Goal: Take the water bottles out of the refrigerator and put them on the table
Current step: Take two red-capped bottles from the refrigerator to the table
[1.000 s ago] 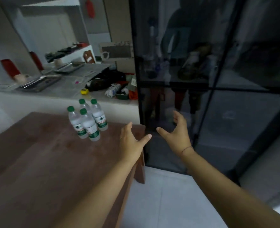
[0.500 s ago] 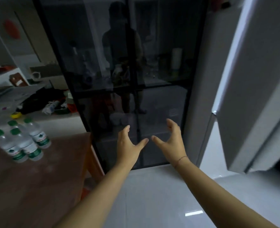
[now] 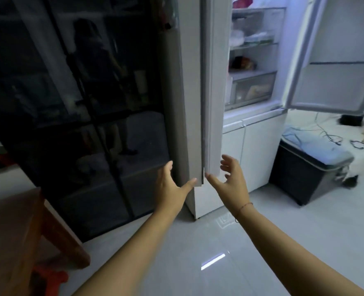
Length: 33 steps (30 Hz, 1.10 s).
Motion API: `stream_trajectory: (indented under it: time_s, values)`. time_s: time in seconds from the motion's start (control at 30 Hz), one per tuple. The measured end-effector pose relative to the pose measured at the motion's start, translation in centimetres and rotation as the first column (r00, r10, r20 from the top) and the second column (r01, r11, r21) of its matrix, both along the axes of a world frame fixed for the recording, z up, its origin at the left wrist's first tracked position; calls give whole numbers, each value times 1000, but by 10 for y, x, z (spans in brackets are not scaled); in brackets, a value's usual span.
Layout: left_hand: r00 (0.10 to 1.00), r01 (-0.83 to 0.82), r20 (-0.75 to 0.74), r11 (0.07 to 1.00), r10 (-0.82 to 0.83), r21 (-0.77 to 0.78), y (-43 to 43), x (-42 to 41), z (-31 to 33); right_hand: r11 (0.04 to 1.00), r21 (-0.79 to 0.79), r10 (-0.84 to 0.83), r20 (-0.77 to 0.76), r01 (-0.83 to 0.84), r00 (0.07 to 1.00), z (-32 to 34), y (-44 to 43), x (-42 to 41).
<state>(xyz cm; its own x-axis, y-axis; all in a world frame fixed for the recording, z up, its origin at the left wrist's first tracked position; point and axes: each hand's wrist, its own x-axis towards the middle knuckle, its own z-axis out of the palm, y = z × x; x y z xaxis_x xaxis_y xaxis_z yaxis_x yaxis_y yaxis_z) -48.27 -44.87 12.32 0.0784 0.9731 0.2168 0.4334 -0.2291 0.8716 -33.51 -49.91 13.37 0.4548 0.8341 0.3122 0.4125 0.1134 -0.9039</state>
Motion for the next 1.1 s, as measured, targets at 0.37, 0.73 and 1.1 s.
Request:
stream_trajectory:
  time_s: [0.37, 0.73, 1.1]
  values:
    - [973, 230, -23, 961, -229, 157, -9, 146, 58, 987, 110, -121, 7, 119, 993, 47, -8, 128]
    - [994, 52, 57, 838, -98, 543, 72, 220, 133, 970, 236, -54, 21, 48, 998, 114, 89, 201]
    - [992, -120, 45, 742, 121, 659, 128, 282, 163, 927, 335, 170, 23, -168, 985, 158, 196, 250]
